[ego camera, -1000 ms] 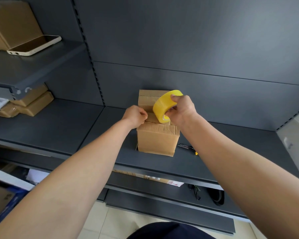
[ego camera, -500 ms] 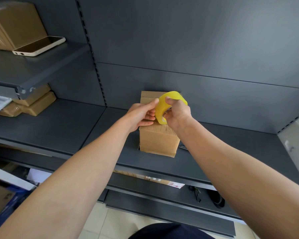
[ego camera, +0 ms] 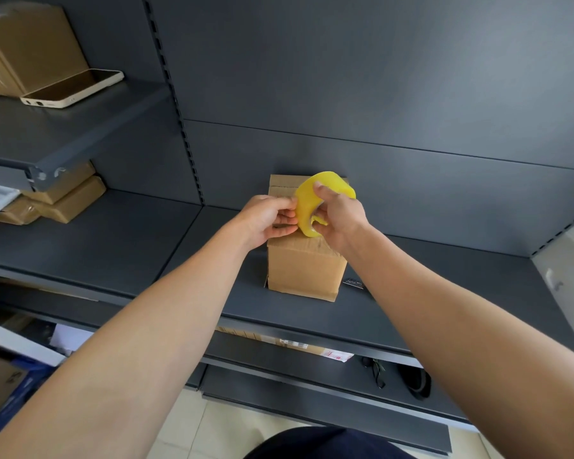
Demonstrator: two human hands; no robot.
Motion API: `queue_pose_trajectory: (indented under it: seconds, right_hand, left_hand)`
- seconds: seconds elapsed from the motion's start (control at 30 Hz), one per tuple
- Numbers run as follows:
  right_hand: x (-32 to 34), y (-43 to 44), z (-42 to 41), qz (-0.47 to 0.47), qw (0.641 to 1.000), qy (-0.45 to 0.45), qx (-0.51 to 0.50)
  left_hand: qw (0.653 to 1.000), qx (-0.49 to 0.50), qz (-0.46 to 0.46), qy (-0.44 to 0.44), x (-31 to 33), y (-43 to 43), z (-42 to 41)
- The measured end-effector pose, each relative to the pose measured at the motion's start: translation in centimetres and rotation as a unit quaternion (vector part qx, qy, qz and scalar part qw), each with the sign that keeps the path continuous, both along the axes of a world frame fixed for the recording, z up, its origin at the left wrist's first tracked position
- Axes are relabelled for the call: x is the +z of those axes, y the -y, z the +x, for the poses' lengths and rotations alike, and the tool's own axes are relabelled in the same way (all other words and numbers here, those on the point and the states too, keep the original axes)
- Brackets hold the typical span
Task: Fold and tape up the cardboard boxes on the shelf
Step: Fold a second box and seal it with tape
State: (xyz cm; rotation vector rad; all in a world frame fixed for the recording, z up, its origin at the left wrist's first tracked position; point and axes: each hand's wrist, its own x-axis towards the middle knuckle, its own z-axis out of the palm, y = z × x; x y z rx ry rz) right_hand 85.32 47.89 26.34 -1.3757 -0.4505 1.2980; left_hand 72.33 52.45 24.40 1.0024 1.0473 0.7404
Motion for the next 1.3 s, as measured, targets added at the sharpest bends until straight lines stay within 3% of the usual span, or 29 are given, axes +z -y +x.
queue_pose_trajectory:
  seconds: [0.17, 0.4, 0.47, 0.53, 0.6, 0.73, 0.83, 1.0, 1.07, 1.17, 1.3]
  right_hand:
    - [-1.2, 0.8, 0.6, 0.003, 0.968, 0.177, 0.18]
    - [-1.4, 1.0, 1.0, -0.043, 0.918, 0.312, 0.242]
    - [-1.1, 0.7, 1.9, -0.072, 0.868, 0.455, 0.186]
    - [0.1, 0.4, 3.4, -0.096, 0.846, 0.519, 0.073]
    - [0.7, -0.2, 4.6, -0.076, 0.836, 0.544, 0.025]
    - [1.3, -1.4, 4.4, -0.014, 0.823, 0.528, 0.21]
    - [1.1, -1.7, 4.5, 0.021, 0.811, 0.545, 0.21]
    - [0.4, -0.8, 4.2, 0.081, 0.68, 0.707, 0.176]
    - [0.4, -0.7, 4.0, 0.092, 0.648, 0.736, 0.172]
    - [0.5, -0.5, 3.9, 0.076, 0.65, 0.738, 0.166]
    - [0.3, -0.6, 4.6, 0.027, 0.681, 0.716, 0.15]
  left_hand:
    - [1.0, -0.002, 0.002, -0.012, -0.4, -0.3, -0.2]
    - [1.0, 0.013, -0.001, -0.01, -1.1, -0.8, -0.1]
    - [1.0, 0.016, 0.0, -0.013, -1.5, -0.8, -0.2]
    - [1.0, 0.019, 0.0, -0.014, -1.7, -0.9, -0.3]
    - [1.0, 0.016, 0.001, -0.013, -1.8, -0.9, -0.4]
    - [1.0, 0.009, 0.009, -0.023, -1.7, -0.8, -0.2]
    - [0.999, 0.02, 0.013, -0.028, -1.8, -0.7, -0.1]
    - [0.998, 0.023, 0.028, -0.052, -2.2, -0.3, 0.8]
    - [0.997, 0.022, 0.033, -0.059, -2.3, -0.1, 1.4]
    - [0.997, 0.033, 0.035, -0.062, -2.3, -0.1, 1.9]
    - [0.999, 0.031, 0.023, -0.03, -2.3, 0.0, 1.8]
